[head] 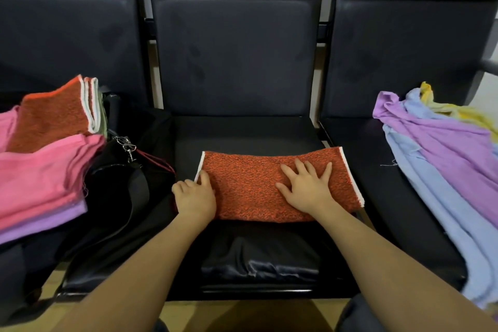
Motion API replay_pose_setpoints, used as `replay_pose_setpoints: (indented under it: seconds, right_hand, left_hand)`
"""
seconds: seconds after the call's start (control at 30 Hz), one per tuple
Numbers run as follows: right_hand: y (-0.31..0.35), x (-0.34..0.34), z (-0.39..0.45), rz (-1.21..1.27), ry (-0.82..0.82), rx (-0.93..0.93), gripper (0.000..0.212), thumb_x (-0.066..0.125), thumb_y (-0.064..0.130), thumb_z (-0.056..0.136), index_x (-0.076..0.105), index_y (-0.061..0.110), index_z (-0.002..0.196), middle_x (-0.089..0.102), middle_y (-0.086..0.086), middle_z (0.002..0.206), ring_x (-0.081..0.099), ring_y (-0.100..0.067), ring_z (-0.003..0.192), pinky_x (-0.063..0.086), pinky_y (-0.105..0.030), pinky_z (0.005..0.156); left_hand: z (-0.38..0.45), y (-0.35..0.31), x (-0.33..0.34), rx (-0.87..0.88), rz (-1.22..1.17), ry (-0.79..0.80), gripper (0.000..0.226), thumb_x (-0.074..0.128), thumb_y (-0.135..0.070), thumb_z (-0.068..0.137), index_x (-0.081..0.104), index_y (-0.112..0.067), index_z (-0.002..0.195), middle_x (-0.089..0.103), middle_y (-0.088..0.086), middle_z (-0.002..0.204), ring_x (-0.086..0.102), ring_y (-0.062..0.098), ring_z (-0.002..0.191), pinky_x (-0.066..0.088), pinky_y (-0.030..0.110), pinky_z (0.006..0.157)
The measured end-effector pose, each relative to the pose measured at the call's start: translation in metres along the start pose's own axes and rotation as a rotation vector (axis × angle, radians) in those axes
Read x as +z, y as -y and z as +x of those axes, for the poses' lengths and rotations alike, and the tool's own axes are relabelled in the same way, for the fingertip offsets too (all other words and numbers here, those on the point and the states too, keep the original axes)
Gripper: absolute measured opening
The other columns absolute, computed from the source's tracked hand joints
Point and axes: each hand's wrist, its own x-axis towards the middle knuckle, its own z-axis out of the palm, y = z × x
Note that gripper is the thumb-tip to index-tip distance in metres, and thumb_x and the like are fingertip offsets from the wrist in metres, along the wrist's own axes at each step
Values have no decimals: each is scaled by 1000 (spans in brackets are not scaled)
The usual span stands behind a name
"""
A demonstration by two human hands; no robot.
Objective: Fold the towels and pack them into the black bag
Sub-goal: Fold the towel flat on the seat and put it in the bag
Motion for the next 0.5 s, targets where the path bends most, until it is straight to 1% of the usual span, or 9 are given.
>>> replay_pose_setpoints:
  seconds: [0.1,0.13,0.2,0.27,0.3,0.37,0.4,0.43,0.5]
  right_hand:
    - [-1,2,-2,-64,47,-48,64,23,68,91,9,45,149,1,1,161,1,-33,146,-12,-71,103]
    - [-1,3,-3,-91,67,-58,65,20,71,90,7,46,149,0,3,161,-2,-33,146,-13,-71,103]
    - [0,4,-3,-134,109,-65,68,15,75,87,4,48,148,-4,4,161,-6,-33,146,-15,-72,102]
    - [5,6,0,-140,150,-66,70,12,77,86,0,47,148,-8,4,160,-10,-32,146,-16,-71,101]
    - [10,7,1,-131,172,-68,71,12,77,85,-2,47,148,-10,4,160,-12,-32,146,-17,-71,101]
    - [26,11,5,-74,222,-67,71,14,77,85,-3,48,148,-14,5,159,-17,-31,145,-18,-70,102]
    - [35,14,8,-20,248,-63,71,17,77,85,-3,48,148,-16,6,159,-18,-30,145,-19,-69,102]
    - [45,17,11,48,267,-58,71,21,76,86,-1,49,148,-16,8,159,-19,-29,145,-21,-67,103]
    - [64,17,16,208,280,-71,69,35,71,86,9,51,147,-11,10,159,-17,-25,145,-21,-63,105]
  left_hand:
    - [0,1,-5,40,-85,-107,33,58,-24,90,48,-13,120,64,14,101,61,32,92,41,38,85]
    - [-1,2,-9,63,-121,-107,29,55,-19,91,48,-14,119,62,13,102,61,31,90,41,38,84]
    - [-1,5,-16,135,-186,-114,31,41,-10,95,41,-14,126,54,11,109,62,29,89,41,36,80]
    - [0,10,-31,184,-231,-212,35,38,-3,94,41,-13,128,48,12,109,62,29,80,44,34,68]
    - [1,13,-37,186,-262,-264,35,44,-1,91,46,-11,125,49,13,103,62,30,71,44,34,60]
    - [2,18,-52,177,-315,-316,36,65,5,75,61,-6,109,53,15,81,55,30,47,39,30,42]
    - [1,22,-56,174,-334,-350,35,70,6,70,64,-5,104,52,16,77,52,30,44,36,29,41]
    - [1,24,-59,180,-406,-327,34,67,3,75,63,-6,108,53,16,82,55,32,52,38,32,45]
    - [0,24,-65,146,-656,-294,36,56,-7,90,53,-12,125,51,15,107,58,35,84,44,38,66]
